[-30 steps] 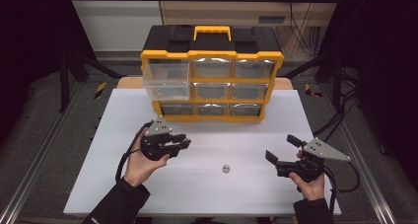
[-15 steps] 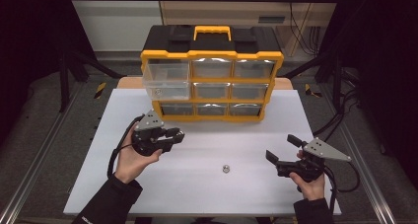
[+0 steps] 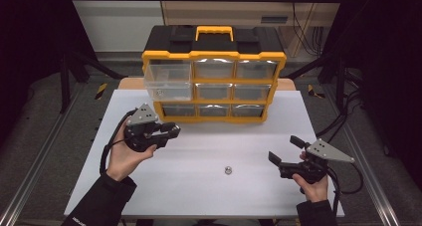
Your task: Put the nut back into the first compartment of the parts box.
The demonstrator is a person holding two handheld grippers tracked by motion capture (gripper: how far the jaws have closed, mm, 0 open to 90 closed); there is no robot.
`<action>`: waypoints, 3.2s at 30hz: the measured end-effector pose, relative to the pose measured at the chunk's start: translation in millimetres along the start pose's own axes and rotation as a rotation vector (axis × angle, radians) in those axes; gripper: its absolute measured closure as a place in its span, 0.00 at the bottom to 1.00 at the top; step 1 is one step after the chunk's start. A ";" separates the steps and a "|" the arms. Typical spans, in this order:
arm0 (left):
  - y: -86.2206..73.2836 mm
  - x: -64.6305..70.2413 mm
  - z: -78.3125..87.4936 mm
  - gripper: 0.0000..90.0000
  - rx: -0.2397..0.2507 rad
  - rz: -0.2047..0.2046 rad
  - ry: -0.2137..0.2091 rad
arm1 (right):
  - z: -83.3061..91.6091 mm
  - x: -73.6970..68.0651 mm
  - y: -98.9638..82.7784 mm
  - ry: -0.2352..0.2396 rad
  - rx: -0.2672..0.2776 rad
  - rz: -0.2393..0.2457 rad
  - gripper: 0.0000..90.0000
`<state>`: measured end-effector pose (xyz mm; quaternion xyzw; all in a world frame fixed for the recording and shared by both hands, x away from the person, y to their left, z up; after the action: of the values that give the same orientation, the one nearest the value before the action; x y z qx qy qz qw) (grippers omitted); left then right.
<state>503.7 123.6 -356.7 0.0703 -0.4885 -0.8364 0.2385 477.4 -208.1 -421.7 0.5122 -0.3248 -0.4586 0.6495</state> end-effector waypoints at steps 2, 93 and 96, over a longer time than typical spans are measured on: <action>3.7 -0.5 3.7 0.77 0.004 -0.004 0.004 | 0.0 0.1 -0.1 -0.001 -0.001 0.000 0.03; 122.3 -65.2 39.9 0.77 0.040 0.003 0.254 | 0.3 0.4 0.2 0.003 0.000 -0.001 0.03; 121.8 -68.4 37.7 0.77 0.039 0.005 0.256 | 0.8 0.6 0.1 0.004 -0.002 -0.002 0.03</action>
<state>590.6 135.3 -241.6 0.1798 -0.4704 -0.8103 0.2995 477.0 -208.9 -421.4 0.5127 -0.3224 -0.4587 0.6502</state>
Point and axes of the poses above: each handheld gripper's, and its own axes: z roughly backward along the jaws, y roughly out of its top, x roughly to its right, the point moved 9 cm from there along -z, roughly forward along the jaws, and after that the axes turned 14 degrees about -y, right-handed, at the moved point
